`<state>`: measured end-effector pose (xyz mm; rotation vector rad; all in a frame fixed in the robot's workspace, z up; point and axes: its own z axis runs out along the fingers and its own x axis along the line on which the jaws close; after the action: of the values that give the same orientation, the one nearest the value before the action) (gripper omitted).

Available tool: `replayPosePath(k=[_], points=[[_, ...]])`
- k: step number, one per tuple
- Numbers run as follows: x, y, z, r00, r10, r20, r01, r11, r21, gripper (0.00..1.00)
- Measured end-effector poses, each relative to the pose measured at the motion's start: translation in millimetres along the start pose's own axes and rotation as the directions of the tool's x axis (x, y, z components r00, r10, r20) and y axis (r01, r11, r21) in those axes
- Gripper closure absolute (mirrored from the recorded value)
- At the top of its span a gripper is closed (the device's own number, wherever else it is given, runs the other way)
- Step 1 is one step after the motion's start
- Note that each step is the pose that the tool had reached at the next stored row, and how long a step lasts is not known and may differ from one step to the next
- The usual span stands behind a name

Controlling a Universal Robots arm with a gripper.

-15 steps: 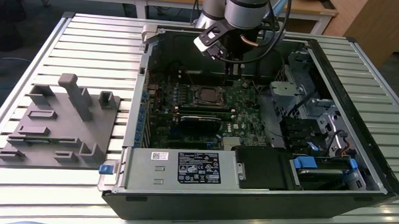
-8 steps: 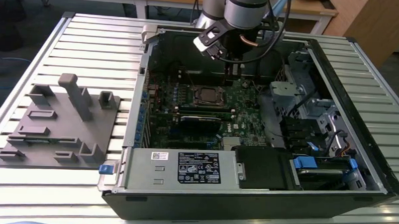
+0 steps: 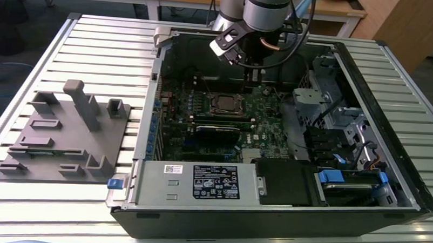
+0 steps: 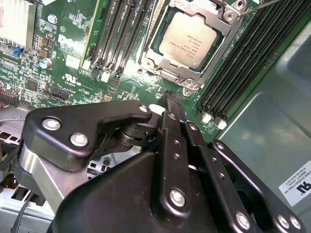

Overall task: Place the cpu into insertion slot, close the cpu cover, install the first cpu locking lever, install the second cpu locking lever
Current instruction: 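Close the cpu cover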

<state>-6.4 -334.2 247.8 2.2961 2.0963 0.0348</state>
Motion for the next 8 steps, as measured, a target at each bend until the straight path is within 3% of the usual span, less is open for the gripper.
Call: replayPosePath(k=[4,8], points=[[-0.2,-1.8,0.5,1.0,0.0,-0.0001,0.0,1.0,-0.0001,0.9],[-0.7,-7.7,1.0,1.0,0.0,0.0001,0.0,1.0,0.0,0.9]])
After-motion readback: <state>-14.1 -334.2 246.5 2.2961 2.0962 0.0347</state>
